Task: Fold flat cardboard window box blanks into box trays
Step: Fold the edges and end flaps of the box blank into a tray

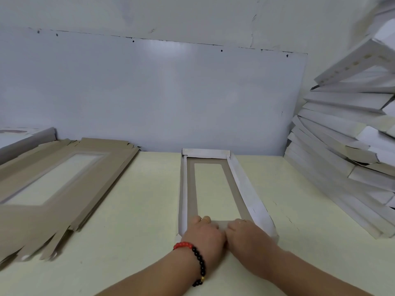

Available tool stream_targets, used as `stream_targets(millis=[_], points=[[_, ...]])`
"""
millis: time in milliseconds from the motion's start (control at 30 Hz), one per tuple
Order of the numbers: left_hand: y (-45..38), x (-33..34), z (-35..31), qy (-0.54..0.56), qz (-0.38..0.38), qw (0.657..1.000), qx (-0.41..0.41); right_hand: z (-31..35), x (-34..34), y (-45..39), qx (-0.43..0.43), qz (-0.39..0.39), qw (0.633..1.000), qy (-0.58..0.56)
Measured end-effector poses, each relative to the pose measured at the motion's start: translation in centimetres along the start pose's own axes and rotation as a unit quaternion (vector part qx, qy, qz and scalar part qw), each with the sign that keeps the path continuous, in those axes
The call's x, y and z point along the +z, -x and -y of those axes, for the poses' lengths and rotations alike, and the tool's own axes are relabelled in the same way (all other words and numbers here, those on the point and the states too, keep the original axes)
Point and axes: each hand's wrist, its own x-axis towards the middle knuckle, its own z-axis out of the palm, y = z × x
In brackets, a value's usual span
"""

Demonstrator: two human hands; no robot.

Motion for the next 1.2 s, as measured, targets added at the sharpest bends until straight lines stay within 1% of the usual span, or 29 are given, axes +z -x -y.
stream_targets(millis=[33,67,133,200,267,333,367,400,433,500,567,600,733,867,967,1100,1200], points=[[-0.2,-0.2,0.0,0.006,0.004,1.0,-0.005,0.4,0.1,-0.4,-0.001,-0.005,1.0,0.001],[-0.3,-0.3,0.1,0.007,0.01,1.0,-0.006,0.4,0.4,-0.5,0.005,-0.012,1.0,-0.021],[-0.3,-0.5,0.4,-0.005,0.019,1.0,0.002,0.0,0.3,-0.5,0.038,-0.019,0.997,-0.058],[0.0,-0.5,0.9,-0.024,0.018,0.999,0.014,-0.4,-0.3,-0.3,0.03,-0.008,0.997,-0.065],[0.4,-0.3,1.6,-0.026,0.012,0.999,0.015,-1.4,-0.3,0.0,0.05,0.027,0.994,-0.089],[1.0,0.0,2.6,-0.021,0.008,1.0,0.004,-2.3,-0.1,1.3,0.067,0.045,0.991,-0.11],[1.3,0.2,3.2,-0.021,0.005,1.0,-0.002,-2.9,-0.2,1.8,0.074,0.043,0.991,-0.103],[1.5,0.4,3.7,-0.024,0.004,1.0,-0.006,-3.3,-0.5,2.3,0.078,0.012,0.992,-0.095],[1.7,0.4,4.1,-0.03,0.004,1.0,-0.008,-3.7,-0.8,2.6,0.099,0.024,0.99,-0.096],[1.9,0.5,4.7,-0.026,0.008,1.0,-0.014,-4.1,-0.7,3.2,0.097,0.059,0.987,-0.115],[1.9,0.4,5.1,-0.016,0.013,1.0,-0.018,-4.9,0.2,3.6,0.106,0.062,0.988,-0.094],[2.0,0.3,5.2,-0.01,0.018,1.0,-0.019,-5.1,0.2,3.8,0.104,0.059,0.989,-0.082],[2.2,-0.3,6.1,0.036,0.024,0.999,-0.012,-6.1,0.2,4.2,0.102,0.1,0.987,-0.069],[2.4,-0.8,6.8,0.054,0.035,0.998,0.007,-6.7,0.1,4.2,0.075,0.104,0.989,-0.073],[2.7,-0.9,7.3,0.021,0.042,0.998,0.05,-7.0,-0.1,4.1,0.063,0.122,0.989,-0.053],[2.7,-0.9,8.0,-0.042,0.025,0.995,0.092,-7.4,-0.1,3.9,0.042,0.134,0.989,-0.041],[2.1,-1.8,8.5,-0.075,0.053,0.989,0.12,-7.4,0.0,3.6,0.027,0.149,0.988,-0.027]])
